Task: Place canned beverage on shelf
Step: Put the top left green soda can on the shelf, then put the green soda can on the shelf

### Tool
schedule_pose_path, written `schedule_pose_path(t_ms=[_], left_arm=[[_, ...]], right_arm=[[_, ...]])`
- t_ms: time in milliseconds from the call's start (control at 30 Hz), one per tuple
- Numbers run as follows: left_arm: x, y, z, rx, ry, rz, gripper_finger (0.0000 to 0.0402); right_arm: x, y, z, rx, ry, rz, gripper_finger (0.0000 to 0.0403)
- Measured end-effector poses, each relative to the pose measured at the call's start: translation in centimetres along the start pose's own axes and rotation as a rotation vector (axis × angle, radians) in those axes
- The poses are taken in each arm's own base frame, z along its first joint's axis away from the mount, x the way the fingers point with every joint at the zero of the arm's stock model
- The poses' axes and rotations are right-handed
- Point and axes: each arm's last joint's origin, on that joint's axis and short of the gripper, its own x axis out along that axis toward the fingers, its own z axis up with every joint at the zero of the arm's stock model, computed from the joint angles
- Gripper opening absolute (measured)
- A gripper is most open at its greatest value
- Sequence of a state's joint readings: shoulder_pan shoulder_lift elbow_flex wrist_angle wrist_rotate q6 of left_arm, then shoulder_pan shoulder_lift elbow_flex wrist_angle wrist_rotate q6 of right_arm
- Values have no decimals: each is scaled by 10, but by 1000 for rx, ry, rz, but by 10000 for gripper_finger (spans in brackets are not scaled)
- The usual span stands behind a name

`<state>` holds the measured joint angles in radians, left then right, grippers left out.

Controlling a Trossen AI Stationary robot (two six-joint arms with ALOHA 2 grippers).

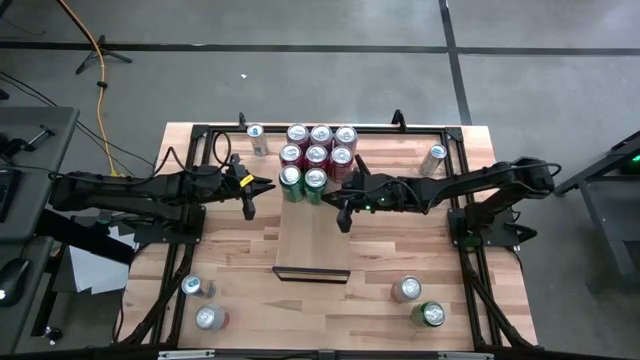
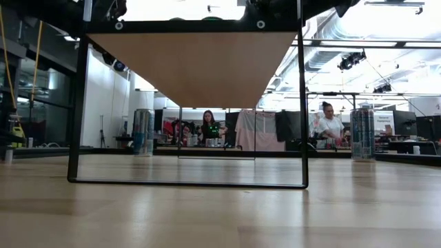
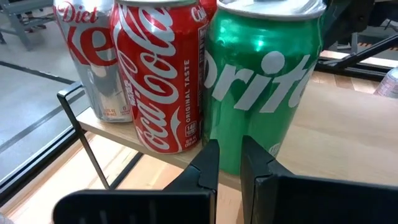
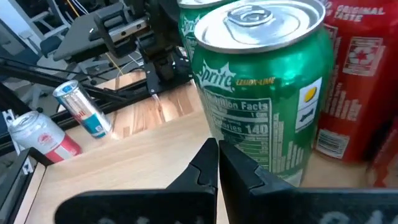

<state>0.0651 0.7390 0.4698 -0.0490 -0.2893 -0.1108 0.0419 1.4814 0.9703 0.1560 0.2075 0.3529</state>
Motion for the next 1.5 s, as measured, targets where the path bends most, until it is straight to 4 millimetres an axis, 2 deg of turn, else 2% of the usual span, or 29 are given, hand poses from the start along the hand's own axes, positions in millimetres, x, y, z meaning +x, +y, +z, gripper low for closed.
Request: schedule_pose_path(t_ms=[100,167,400,533,700,967,1100,1367,1500], left_arm=[[-5,0,7,-8,-27,-40,0],[-13,-1,21,-23,-83,-95,0],[-51,1,89,14,-330,-164,0],[-64,2,114,80,-408,-157,0],[-65,2,117,124,-410,-147,1],[-60,1,117,92,-391,-152,23],[-56,0,116,60,-373,-150,55],[-58,0,116,-108,-363,-183,162],[-58,-1,116,-173,-352,-223,216]], right_arm=[[-7,0,7,-2,-20,18,0],[-17,1,14,-28,-45,35,0],[-81,2,55,-89,-233,81,0],[-113,0,71,-83,-333,102,0],[-130,-1,77,-95,-384,112,0],[-129,-3,78,-113,-381,101,10],[-128,-8,79,-109,-386,78,67],[-128,-10,79,-106,-382,68,264],[-127,-11,78,-74,-366,71,325]])
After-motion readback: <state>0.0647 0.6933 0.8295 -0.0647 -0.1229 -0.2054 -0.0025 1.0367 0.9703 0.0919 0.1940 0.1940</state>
